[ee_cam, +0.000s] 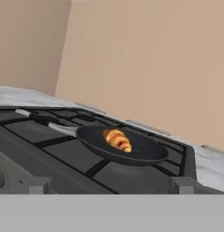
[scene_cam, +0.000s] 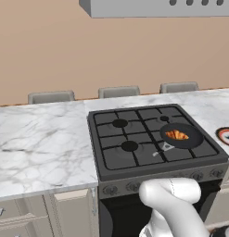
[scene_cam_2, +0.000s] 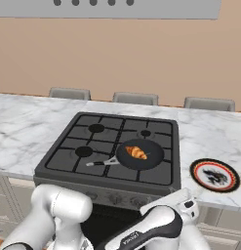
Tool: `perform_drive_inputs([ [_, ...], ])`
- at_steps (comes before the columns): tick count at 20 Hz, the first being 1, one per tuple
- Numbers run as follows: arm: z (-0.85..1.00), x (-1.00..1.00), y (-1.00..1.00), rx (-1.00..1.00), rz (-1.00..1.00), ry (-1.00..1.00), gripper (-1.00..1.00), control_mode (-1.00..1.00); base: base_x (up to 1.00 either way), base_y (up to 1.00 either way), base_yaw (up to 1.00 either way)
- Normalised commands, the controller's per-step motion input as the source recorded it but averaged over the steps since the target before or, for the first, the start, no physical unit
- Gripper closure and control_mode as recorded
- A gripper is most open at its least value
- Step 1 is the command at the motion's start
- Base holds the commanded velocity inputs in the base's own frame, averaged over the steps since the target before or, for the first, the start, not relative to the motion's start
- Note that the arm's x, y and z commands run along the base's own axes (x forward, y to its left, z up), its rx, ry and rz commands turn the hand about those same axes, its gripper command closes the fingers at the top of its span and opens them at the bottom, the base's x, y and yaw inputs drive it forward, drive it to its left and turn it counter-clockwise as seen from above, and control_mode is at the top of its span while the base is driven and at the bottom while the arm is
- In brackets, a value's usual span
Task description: Pick the croissant and place it on the pan. Then turn on the stove to warm the croissant.
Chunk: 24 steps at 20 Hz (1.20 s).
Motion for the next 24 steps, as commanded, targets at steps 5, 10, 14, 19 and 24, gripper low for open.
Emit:
perform_drive_inputs([
  [5,-0.22,0.00,0.00,0.07,0.00,-0.19,-1.00,-1.00,0.00,0.00,0.00],
  [10,-0.15,0.00,0.00,0.03,0.00,-0.10,-1.00,-1.00,0.00,0.00,0.00],
  [14,-0.19,0.00,0.00,0.03,-0.01,-0.03,-1.00,-1.00,0.00,0.00,0.00],
  [19,-0.22,0.00,-0.03,0.04,-0.03,0.00,-1.00,-1.00,0.00,0.00,0.00],
  [24,-0.21,0.00,-0.02,0.05,-0.04,0.00,-1.00,-1.00,0.00,0.00,0.00],
])
